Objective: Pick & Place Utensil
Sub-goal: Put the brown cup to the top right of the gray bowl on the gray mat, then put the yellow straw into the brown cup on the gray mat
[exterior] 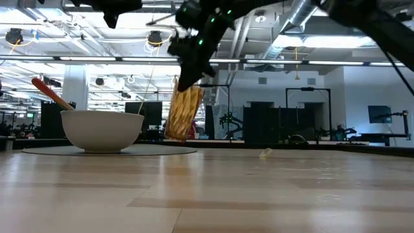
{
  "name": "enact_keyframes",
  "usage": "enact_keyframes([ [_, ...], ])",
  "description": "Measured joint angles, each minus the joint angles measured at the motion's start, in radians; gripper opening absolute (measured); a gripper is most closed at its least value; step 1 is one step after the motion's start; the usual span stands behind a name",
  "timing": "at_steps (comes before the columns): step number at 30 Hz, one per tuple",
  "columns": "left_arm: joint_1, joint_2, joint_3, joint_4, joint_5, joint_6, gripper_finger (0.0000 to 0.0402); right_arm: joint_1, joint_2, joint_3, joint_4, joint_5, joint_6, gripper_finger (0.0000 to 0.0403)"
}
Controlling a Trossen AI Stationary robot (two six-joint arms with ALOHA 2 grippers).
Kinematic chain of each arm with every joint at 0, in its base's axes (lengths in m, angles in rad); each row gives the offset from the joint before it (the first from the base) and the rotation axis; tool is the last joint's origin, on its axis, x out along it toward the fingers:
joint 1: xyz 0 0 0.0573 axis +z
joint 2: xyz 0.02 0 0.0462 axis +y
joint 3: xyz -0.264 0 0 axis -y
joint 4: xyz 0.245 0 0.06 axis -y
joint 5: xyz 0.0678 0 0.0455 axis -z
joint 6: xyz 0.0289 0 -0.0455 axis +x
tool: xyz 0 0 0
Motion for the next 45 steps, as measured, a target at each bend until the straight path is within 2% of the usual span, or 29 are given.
enact_keyframes([
  [7, 0.001, 0.005, 0.0, -0.025, -0.001, 0.043, 0.0061, -0.005, 0.107, 0.15, -0.058, -0.04, -0.011, 0.0006],
  [15, 0.001, 0.022, -0.008, -0.021, 0.0, 0.046, 0.0061, -0.006, 0.118, 0.155, -0.075, -0.082, -0.019, 0.0008],
  [20, 0.001, 0.025, -0.061, -0.02, -0.001, 0.046, 0.0061, -0.005, 0.118, 0.155, -0.091, -0.078, -0.049, 0.0044],
  [24, 0.001, 0.022, -0.063, 0.002, -0.012, 0.046, 0.0061, 0.0, 0.118, 0.155, -0.066, -0.077, -0.112, 0.0079],
  [30, 0.001, 0.02, -0.063, 0.021, -0.013, 0.046, 0.0061, 0.015, 0.118, 0.155, -0.007, -0.074, -0.12, 0.0114],
  [37, 0.001, 0.02, -0.063, 0.02, -0.015, 0.046, 0.0061, 0.026, 0.043, 0.157, -0.006, -0.073, -0.123, 0.0129],
  [45, 0.001, 0.02, -0.063, 0.019, -0.015, 0.043, 0.0061, 0.049, -0.137, 0.153, -0.086, -0.072, -0.065, 0.0123],
])
